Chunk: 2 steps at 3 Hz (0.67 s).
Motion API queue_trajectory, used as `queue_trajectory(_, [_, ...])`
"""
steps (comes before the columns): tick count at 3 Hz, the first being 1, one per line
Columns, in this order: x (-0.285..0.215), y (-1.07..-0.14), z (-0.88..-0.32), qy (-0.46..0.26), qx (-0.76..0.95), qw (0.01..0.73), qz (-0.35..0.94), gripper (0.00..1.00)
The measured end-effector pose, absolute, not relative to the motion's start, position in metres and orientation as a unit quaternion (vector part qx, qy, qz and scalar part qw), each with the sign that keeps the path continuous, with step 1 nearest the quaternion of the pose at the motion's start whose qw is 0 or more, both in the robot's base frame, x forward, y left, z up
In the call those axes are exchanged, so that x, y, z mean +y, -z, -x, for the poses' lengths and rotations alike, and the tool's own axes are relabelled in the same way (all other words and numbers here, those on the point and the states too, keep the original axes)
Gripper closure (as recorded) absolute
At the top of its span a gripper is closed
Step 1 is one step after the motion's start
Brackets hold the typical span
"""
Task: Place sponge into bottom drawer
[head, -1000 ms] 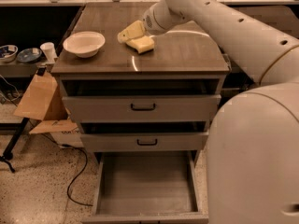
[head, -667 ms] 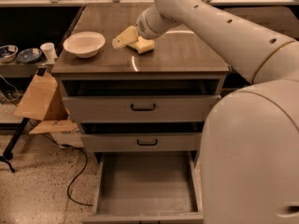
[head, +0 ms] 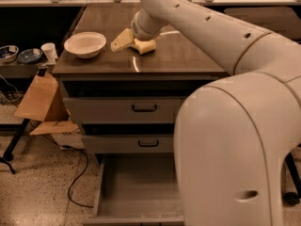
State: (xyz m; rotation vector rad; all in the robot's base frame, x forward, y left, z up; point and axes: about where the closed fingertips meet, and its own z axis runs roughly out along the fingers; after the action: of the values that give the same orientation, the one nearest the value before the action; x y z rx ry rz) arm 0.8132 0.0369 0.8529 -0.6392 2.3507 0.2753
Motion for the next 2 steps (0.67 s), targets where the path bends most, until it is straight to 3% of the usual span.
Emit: queue_trajectory(2, [0.0276,-0.8361,-0.8275,-0.045,0.93,0.306,0.2,0.0])
